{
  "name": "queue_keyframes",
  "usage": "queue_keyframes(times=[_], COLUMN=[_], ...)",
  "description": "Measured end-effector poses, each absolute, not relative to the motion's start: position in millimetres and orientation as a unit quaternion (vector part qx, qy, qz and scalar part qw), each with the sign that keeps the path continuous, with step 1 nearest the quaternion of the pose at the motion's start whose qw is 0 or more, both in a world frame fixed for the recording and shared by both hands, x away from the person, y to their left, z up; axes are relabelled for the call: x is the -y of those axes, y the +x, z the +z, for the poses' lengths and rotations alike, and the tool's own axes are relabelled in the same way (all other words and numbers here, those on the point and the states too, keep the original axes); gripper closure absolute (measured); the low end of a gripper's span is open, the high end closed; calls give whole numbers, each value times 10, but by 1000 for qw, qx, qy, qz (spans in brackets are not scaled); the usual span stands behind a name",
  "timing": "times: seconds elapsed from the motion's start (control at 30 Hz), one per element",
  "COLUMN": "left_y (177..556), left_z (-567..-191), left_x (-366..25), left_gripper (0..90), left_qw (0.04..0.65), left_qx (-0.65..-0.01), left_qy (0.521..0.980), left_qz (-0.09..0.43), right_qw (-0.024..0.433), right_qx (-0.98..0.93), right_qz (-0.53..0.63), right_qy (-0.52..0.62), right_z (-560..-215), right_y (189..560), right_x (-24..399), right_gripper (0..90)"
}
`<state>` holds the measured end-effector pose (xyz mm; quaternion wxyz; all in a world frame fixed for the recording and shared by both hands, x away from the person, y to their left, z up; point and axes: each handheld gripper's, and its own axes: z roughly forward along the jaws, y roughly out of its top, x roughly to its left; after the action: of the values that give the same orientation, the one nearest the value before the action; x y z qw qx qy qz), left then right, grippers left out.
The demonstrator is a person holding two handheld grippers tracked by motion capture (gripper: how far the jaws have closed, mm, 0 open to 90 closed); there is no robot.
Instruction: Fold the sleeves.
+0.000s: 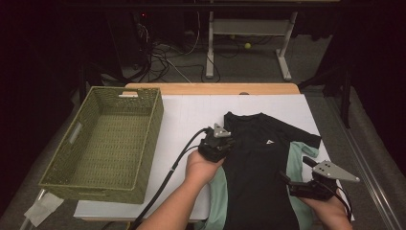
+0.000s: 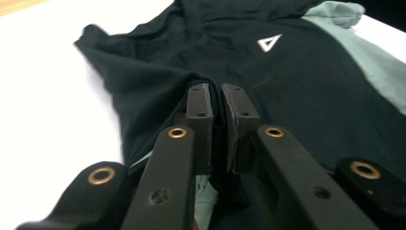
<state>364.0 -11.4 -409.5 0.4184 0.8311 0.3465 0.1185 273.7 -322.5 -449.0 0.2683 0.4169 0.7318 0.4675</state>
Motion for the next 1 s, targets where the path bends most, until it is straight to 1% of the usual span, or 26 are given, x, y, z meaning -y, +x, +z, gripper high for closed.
queue_keyframes(times=[0.13, 0.3, 0.4, 0.57, 0.6, 0.63, 0.67, 0.73, 0.8, 0.87, 0.97, 1.0], left_y=[3601, 3596, 3572, 3515, 3496, 3465, 3441, 3374, 3324, 3288, 3243, 3231], left_z=[-4097, -4330, -4350, -4334, -4331, -4323, -4316, -4278, -4238, -4199, -4171, -4177], left_x=[254, 409, 435, 453, 452, 450, 451, 433, 385, 290, 103, 32], left_gripper=[789, 784, 771, 629, 619, 581, 574, 530, 529, 510, 494, 455], left_qw=[408, 360, 364, 374, 381, 387, 390, 399, 406, 418, 423, 423], left_qx=[-325, -319, -317, -301, -295, -288, -286, -272, -265, -267, -269, -273], left_qy=[846, 871, 870, 873, 872, 872, 872, 872, 870, 863, 857, 854], left_qz=[114, 102, 98, 89, 82, 78, 79, 84, 91, 94, 116, 128], right_qw=[270, 269, 270, 269, 269, 269, 269, 269, 270, 270, 271, 271], right_qx=[-729, -731, -731, -731, -732, -732, -731, -733, -733, -732, -732, -732], right_qz=[470, 468, 468, 468, 468, 468, 468, 467, 467, 467, 466, 466], right_qy=[418, 418, 416, 417, 417, 417, 417, 416, 414, 416, 417, 417], right_z=[-4485, -4487, -4485, -4488, -4488, -4489, -4491, -4495, -4495, -4490, -4490, -4491], right_y=[2734, 2730, 2723, 2732, 2730, 2729, 2729, 2731, 2731, 2726, 2729, 2729], right_x=[3244, 3239, 3233, 3235, 3236, 3236, 3234, 3230, 3225, 3226, 3233, 3235], right_gripper=[0, 0, 0, 0, 0, 0, 0, 0, 0, 0, 0, 0])
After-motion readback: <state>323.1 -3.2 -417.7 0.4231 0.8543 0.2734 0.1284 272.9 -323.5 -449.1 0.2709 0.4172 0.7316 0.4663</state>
